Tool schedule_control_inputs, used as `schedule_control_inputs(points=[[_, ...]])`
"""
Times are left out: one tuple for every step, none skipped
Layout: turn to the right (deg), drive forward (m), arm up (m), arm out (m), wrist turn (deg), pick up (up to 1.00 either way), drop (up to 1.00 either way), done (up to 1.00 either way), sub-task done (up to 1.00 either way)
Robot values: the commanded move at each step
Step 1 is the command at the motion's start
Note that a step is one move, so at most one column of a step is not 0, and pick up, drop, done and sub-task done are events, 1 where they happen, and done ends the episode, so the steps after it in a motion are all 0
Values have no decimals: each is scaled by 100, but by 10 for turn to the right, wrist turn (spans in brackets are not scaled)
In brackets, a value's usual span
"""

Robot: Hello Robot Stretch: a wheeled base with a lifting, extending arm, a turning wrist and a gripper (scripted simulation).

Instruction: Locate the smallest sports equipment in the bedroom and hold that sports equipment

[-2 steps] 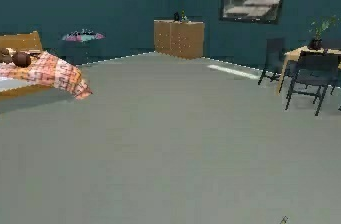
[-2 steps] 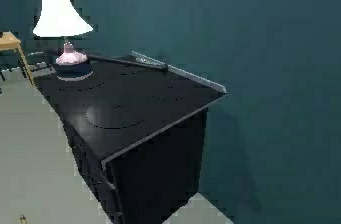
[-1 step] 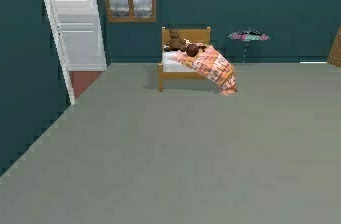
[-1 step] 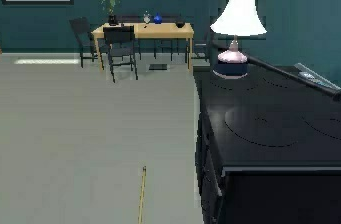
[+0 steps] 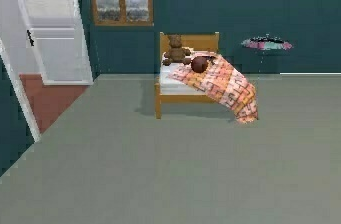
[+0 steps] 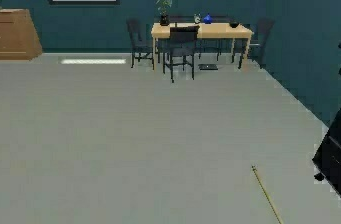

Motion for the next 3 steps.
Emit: schedule_control_inputs(points=[[0,100,0,0,0,0,0,0,0],[-30,0,0,0,0,0,0,0,0],[0,85,0,0,0,0,0,0,0]])
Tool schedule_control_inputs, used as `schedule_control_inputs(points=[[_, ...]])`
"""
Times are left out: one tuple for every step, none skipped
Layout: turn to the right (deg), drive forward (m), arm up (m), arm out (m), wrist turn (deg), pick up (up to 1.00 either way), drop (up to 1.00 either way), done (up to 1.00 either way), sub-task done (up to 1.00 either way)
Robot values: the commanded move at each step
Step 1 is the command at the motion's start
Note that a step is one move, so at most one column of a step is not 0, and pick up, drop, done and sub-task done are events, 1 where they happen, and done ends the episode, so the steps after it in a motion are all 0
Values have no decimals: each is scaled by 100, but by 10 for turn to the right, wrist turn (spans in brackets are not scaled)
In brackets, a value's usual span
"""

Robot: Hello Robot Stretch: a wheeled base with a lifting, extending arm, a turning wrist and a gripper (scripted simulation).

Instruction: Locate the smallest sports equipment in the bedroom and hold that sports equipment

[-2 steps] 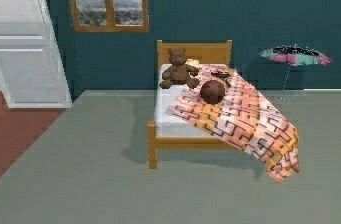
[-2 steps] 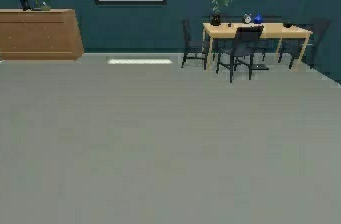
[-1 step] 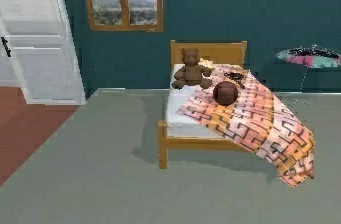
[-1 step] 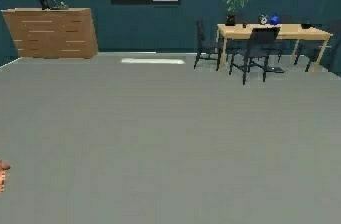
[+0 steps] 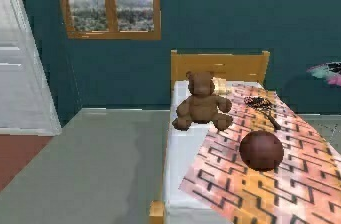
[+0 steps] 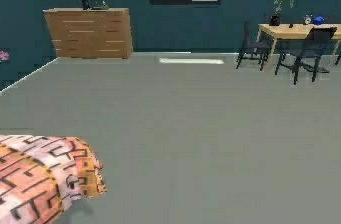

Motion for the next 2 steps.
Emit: schedule_control_inputs(points=[[-450,0,0,0,0,0,0,0,0],[-150,0,0,0,0,0,0,0,0]])
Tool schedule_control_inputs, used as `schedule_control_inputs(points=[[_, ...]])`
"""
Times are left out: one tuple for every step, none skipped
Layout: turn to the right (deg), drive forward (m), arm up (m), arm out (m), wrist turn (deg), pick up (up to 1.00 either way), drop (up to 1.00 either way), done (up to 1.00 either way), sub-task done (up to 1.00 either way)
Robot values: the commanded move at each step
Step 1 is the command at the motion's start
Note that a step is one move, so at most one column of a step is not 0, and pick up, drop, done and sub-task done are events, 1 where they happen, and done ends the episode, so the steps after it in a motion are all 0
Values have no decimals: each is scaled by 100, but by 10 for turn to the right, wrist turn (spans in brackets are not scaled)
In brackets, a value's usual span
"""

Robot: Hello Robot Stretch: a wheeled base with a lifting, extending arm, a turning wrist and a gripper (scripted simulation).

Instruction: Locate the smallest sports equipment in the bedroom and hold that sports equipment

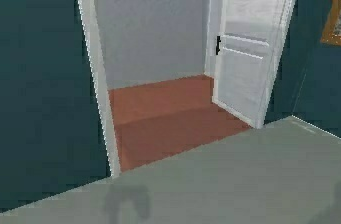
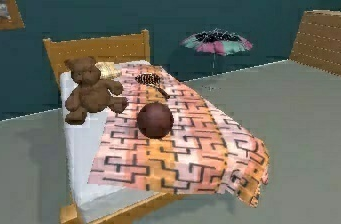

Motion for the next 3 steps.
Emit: schedule_control_inputs(points=[[450,0,0,0,0,0,0,0,0],[450,0,0,0,0,0,0,0,0],[450,0,0,0,0,0,0,0,0]])
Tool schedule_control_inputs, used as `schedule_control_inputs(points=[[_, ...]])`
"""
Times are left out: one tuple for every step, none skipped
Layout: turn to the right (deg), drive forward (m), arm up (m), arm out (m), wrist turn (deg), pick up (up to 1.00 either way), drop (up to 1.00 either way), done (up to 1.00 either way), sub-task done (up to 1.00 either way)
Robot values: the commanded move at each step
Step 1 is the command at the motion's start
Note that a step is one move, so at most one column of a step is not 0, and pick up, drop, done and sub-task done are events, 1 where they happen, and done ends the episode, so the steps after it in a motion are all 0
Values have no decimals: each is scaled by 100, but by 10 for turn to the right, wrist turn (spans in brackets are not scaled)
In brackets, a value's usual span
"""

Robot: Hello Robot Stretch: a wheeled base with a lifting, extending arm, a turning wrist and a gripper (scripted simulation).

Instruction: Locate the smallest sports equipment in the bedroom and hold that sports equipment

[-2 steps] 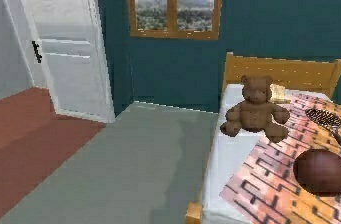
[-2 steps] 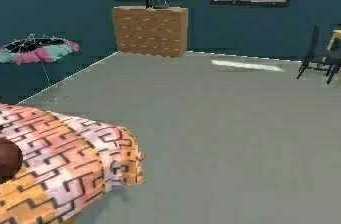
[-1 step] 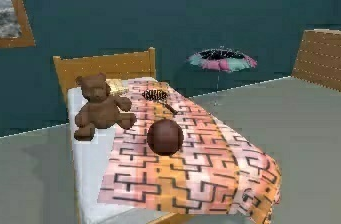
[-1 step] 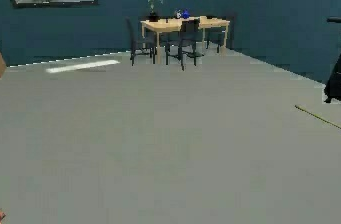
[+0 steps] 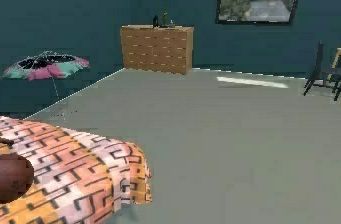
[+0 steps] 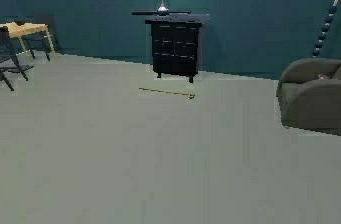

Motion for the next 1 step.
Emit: schedule_control_inputs(points=[[60,0,0,0,0,0,0,0,0]])
